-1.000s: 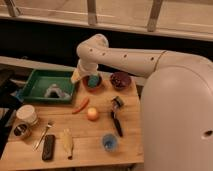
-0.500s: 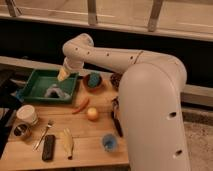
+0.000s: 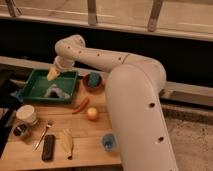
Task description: Place towel in metal cup
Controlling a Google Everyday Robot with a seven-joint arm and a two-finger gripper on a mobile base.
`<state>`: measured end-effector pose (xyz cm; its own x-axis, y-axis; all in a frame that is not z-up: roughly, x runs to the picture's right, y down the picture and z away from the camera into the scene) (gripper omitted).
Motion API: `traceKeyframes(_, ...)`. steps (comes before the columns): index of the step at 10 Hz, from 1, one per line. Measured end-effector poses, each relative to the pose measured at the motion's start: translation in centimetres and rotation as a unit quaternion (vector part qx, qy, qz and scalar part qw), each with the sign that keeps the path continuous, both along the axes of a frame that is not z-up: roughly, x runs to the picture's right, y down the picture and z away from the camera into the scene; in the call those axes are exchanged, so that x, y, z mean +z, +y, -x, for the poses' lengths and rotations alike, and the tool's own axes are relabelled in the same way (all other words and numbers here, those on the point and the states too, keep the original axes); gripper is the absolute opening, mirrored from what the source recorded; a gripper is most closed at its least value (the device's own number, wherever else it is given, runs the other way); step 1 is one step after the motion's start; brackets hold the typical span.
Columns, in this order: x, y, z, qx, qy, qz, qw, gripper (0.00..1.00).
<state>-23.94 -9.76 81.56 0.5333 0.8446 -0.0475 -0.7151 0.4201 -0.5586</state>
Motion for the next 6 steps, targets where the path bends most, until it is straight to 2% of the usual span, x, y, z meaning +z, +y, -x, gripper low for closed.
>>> traceKeyframes(3, 0.0, 0.2, 0.3, 0.001, -0.003, 0.003, 1.0, 0.8)
traceKeyframes(5, 1.0, 0.9, 1.2, 0.005, -0.019, 0.013, 0.9997, 0.8)
traceKeyframes(6, 2.1, 1.6, 2.7, 0.005, -0.032, 0.02, 0.9993, 0.8)
